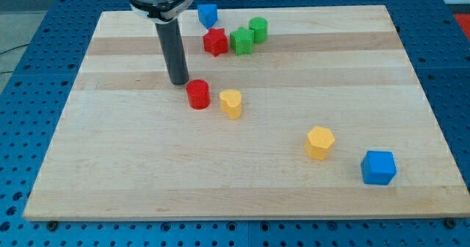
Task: Place red circle below to the red star
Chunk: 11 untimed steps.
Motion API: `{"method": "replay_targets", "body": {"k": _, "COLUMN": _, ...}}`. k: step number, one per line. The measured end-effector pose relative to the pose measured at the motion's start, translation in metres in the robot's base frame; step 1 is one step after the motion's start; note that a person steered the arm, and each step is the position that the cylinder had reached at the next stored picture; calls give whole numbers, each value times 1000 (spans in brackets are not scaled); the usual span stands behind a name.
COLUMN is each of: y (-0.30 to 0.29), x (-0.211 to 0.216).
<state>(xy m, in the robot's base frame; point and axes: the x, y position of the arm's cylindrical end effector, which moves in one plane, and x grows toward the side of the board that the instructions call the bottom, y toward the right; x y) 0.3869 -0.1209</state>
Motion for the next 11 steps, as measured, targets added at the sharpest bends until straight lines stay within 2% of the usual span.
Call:
{"method": "replay_targets", "body": {"k": 1, "y": -9, "x": 20}}
{"method": "replay_targets", "body": {"k": 3, "y": -9, "x": 27}}
{"method": "replay_targets", "body": {"k": 4, "y": -19, "x": 74}}
{"method": "replay_targets", "body": {"k": 5, "y": 21, "x": 82}}
{"method": "replay_targets", "body": {"k": 6, "y": 32, "x": 76}}
{"method": "replay_targets", "body": {"k": 9, "y": 8, "x": 59}}
{"method": "replay_targets", "body": {"k": 10, "y": 33, "x": 52}}
{"method": "replay_targets", "body": {"k": 11, "y": 31, "x": 38}}
